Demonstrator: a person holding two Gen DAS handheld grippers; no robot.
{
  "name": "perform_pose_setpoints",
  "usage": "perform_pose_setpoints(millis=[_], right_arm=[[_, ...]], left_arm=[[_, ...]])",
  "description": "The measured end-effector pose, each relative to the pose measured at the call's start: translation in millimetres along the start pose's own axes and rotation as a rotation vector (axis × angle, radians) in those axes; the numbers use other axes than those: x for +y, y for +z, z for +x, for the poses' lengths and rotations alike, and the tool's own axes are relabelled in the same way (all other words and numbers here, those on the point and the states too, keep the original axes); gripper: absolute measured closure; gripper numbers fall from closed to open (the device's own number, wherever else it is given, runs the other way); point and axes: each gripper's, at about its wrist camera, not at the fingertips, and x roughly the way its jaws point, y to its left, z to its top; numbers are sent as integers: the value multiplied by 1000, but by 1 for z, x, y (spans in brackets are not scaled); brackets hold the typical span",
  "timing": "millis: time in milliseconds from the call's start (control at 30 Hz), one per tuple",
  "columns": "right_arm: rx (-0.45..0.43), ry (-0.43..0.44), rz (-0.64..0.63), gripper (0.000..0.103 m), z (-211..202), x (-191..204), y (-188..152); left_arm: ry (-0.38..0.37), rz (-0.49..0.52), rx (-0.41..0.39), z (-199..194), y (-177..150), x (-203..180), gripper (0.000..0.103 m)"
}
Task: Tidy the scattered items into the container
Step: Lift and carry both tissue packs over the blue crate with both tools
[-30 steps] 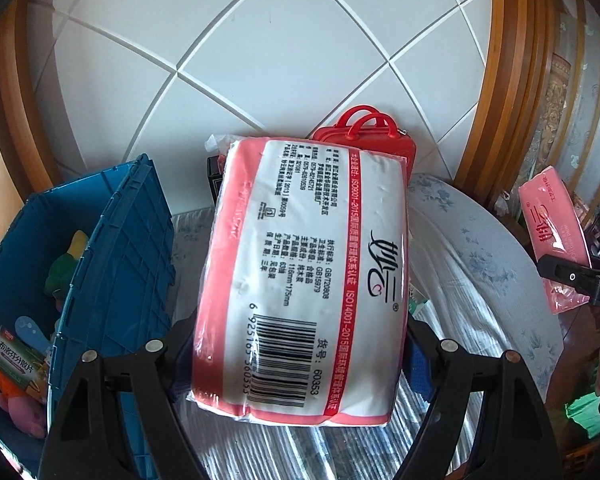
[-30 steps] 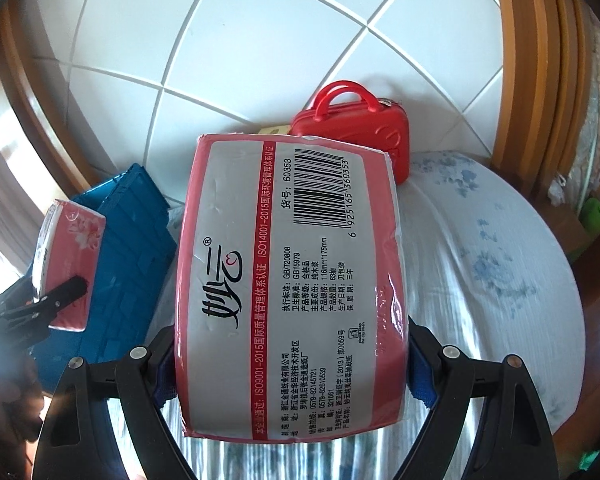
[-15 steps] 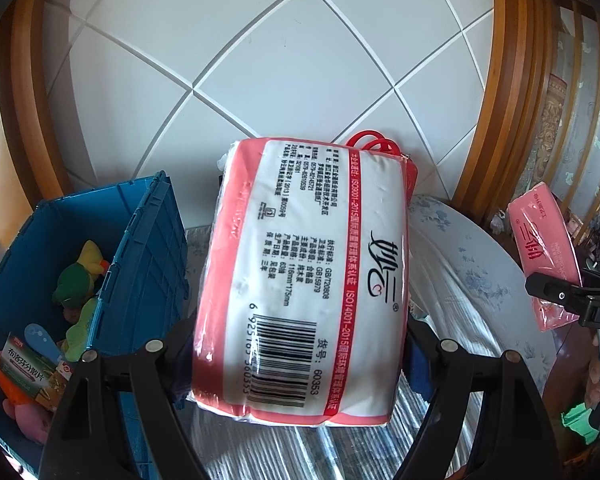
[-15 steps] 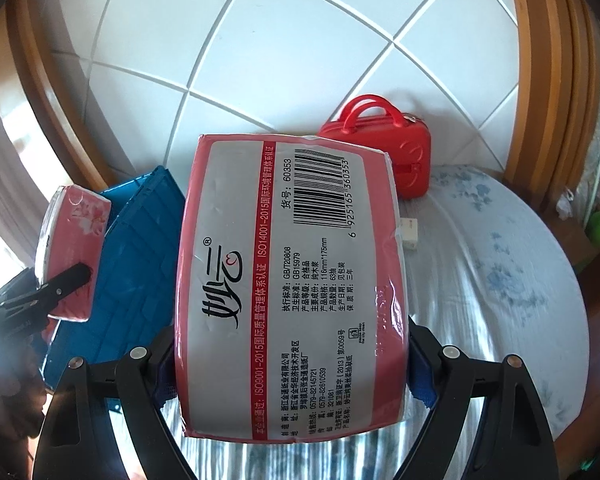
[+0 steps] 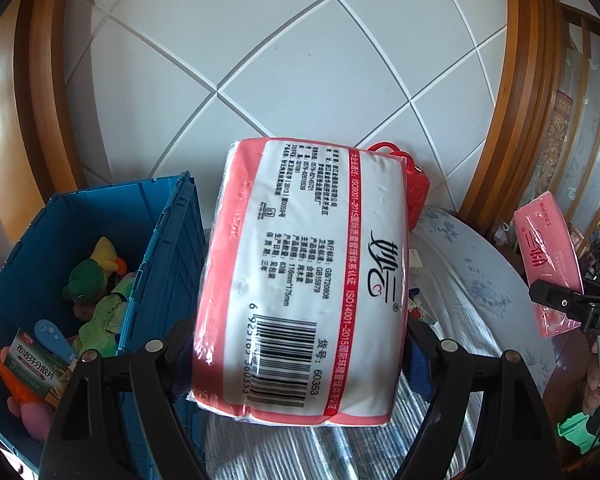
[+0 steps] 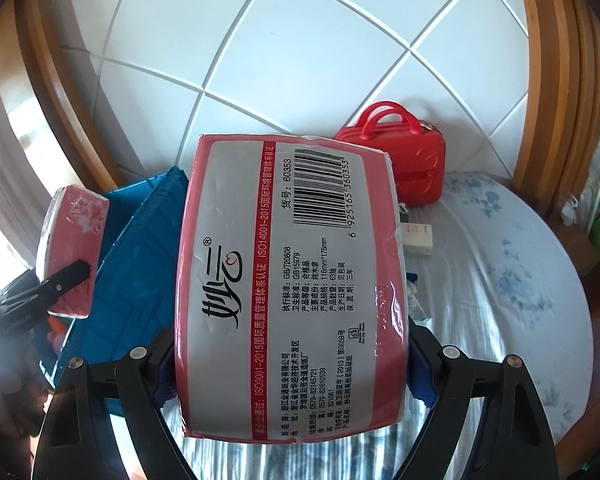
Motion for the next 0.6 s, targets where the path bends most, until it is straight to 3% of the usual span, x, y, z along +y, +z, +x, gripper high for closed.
perform_pose_setpoints(millis=[600], right_arm=[[-47,8,-18,16,-3,42,7]], left_arm=[[-14,-13,-52,-17,11,43,22]])
